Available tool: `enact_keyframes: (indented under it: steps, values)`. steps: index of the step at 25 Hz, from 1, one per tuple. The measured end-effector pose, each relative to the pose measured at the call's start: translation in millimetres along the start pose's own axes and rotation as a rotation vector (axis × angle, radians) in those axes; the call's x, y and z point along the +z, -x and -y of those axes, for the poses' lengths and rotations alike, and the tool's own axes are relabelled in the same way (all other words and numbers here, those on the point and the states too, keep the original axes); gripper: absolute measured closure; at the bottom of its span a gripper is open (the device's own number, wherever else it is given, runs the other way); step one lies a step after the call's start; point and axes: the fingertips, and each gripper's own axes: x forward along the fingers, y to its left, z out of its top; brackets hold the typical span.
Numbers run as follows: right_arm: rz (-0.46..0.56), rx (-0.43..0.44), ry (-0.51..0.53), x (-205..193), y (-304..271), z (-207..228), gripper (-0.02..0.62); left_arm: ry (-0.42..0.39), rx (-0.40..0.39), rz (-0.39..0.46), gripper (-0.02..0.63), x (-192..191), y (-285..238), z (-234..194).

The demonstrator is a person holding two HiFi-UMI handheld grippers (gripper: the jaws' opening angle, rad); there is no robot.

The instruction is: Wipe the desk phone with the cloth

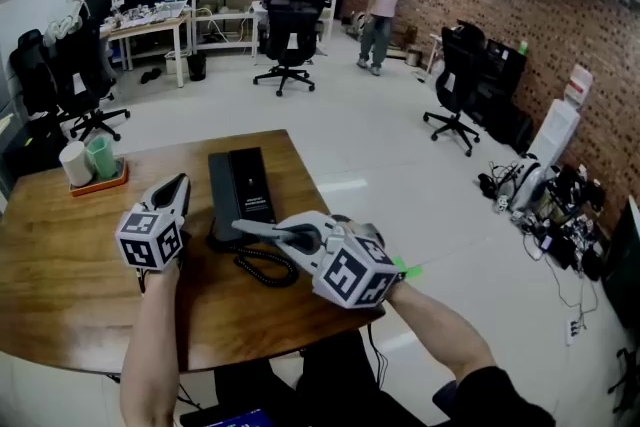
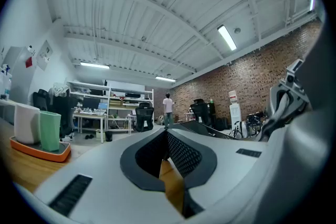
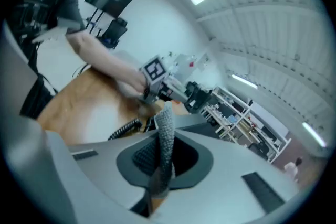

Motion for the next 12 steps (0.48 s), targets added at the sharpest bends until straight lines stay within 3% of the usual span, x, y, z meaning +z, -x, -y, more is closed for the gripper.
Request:
enact_keyframes:
  steps: [6,9,12]
  values:
    - [0.449,-0.108,-0.302,74,83,26,0.569,0.044,-0.020,0.088,0.603,35,23,19]
    - [0.568,-0.151,-0.355,92,119,24,0.569,0.014,-0.090,0.142,0.603,63,41,59]
    - [0.620,-0.188,-0.354,101,141,21,0.569,-0.022,-0.158,0.207,0.603,89,67,98]
